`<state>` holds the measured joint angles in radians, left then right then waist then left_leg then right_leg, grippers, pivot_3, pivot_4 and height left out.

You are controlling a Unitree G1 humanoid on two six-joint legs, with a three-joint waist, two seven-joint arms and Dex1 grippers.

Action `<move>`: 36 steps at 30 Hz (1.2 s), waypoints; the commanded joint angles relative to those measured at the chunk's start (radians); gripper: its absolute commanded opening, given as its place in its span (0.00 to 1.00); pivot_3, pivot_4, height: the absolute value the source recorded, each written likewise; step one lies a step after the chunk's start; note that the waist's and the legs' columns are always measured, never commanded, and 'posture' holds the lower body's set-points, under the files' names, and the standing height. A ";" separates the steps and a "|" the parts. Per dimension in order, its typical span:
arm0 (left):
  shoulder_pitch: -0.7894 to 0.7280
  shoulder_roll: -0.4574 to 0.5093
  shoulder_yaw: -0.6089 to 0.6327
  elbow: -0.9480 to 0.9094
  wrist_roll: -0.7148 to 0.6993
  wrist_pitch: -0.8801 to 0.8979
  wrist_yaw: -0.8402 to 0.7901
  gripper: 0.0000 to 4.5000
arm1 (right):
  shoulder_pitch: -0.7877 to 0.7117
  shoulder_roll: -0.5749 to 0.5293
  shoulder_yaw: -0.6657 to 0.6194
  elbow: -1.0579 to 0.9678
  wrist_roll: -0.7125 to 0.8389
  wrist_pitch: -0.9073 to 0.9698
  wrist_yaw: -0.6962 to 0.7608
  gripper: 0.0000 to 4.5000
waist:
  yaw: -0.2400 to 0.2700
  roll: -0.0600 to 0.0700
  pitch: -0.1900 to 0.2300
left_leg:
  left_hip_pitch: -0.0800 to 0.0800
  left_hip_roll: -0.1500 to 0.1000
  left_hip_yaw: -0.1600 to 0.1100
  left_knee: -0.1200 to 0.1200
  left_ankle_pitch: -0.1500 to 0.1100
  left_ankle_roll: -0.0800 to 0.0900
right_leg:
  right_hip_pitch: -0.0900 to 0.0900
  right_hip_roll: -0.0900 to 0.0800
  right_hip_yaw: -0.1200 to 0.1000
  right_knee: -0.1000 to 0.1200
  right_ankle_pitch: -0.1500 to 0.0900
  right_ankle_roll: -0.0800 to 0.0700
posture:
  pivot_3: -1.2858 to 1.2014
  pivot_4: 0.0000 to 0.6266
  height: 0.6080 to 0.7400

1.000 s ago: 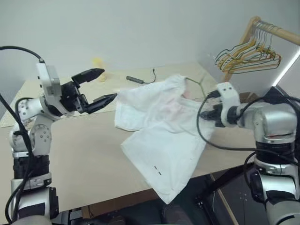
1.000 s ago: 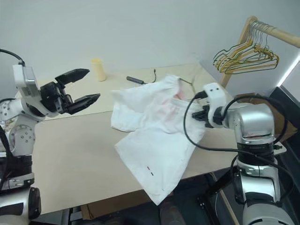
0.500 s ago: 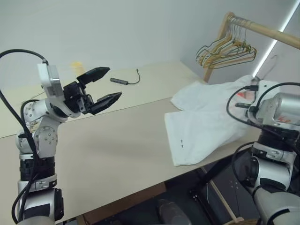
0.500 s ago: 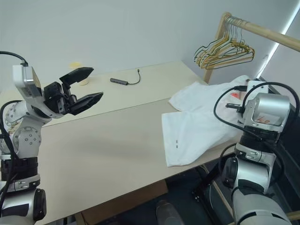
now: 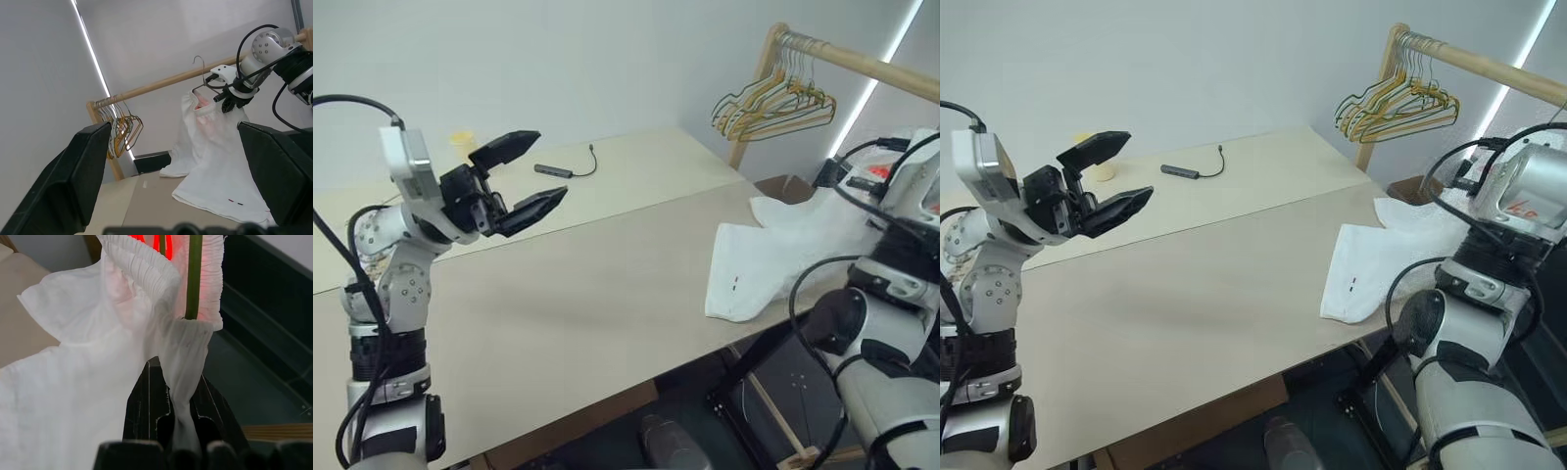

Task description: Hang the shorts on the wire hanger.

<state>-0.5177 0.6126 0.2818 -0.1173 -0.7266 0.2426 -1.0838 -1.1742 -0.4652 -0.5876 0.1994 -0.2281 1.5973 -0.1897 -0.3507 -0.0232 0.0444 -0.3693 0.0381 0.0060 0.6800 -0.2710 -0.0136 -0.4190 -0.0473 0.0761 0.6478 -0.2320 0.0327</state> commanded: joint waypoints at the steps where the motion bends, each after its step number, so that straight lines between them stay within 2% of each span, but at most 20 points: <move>1: 0.005 0.010 0.006 -0.038 0.000 -0.002 0.018 1.00 | -0.089 -0.020 -0.092 0.047 0.001 -0.072 -0.057 0.00 | 0.002 0.000 0.000 | 0.000 0.000 0.000 0.000 0.000 0.000 | 0.000 0.000 0.000 0.000 0.000 0.000 | 0.41 0.00 1.00; 3: 0.008 0.012 0.000 -0.045 0.002 0.000 0.022 1.00 | -0.122 -0.042 -0.157 0.113 0.014 -0.105 -0.084 0.00 | 0.006 0.000 0.000 | 0.000 0.000 0.000 0.000 0.000 0.000 | 0.000 0.000 0.000 0.000 0.000 0.000 | 0.41 0.00 1.00; 9: 0.006 0.013 0.003 -0.053 -0.010 0.005 0.031 1.00 | -0.169 -0.152 -0.198 0.321 0.063 -0.236 -0.123 0.00 | 0.009 0.000 0.000 | 0.000 -0.001 0.003 -0.001 0.000 0.000 | 0.000 -0.001 0.000 -0.002 -0.001 0.001 | 0.42 0.00 1.00; 15: 0.015 0.018 0.001 -0.059 -0.010 0.011 0.032 1.00 | -0.206 -0.210 -0.286 0.471 0.131 -0.296 -0.200 0.00 | 0.003 0.000 0.000 | 0.000 -0.003 0.007 -0.004 0.000 0.000 | 0.003 -0.002 0.004 -0.002 -0.002 0.003 | 0.42 0.00 1.00; 17: 0.017 0.014 -0.004 -0.065 -0.011 0.013 0.032 1.00 | -0.201 -0.228 -0.287 0.519 0.146 -0.326 -0.219 0.00 | 0.002 0.001 0.000 | 0.001 -0.003 0.008 -0.004 0.000 0.000 | 0.005 -0.002 0.005 -0.002 -0.005 0.008 | 0.42 0.00 1.00; 25: 0.038 0.012 0.006 -0.088 -0.039 0.018 0.014 1.00 | -0.178 -0.279 -0.294 0.664 0.208 -0.372 -0.311 0.00 | 0.004 0.000 0.001 | 0.013 -0.003 0.010 -0.006 0.000 0.001 | 0.018 -0.003 0.008 -0.009 -0.006 0.012 | 0.42 0.00 1.00; 35: 0.038 0.009 -0.006 -0.086 -0.025 0.005 0.009 1.00 | -0.143 -0.300 -0.230 0.705 0.268 -0.394 -0.323 0.00 | 0.004 0.000 0.001 | 0.015 -0.004 0.014 -0.007 -0.001 0.001 | 0.019 -0.002 0.013 -0.010 -0.006 0.014 | 0.42 0.00 1.00; 36: 0.036 0.008 -0.006 -0.084 -0.027 0.003 0.006 1.00 | -0.138 -0.298 -0.221 0.699 0.269 -0.398 -0.330 0.08 | 0.004 0.000 0.001 | 0.016 -0.003 0.015 -0.008 -0.001 0.001 | 0.019 -0.001 0.015 -0.011 -0.006 0.014 | 0.42 0.00 1.00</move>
<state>-0.4663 0.6150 0.2671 -0.1842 -0.7480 0.2626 -1.0742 -1.3139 -0.7489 -0.8282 0.9049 0.0238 1.2099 -0.5163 -0.3471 -0.0232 0.0455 -0.3538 0.0348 0.0208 0.6715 -0.2716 -0.0122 -0.3993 -0.0463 0.0933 0.6352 -0.2379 0.0475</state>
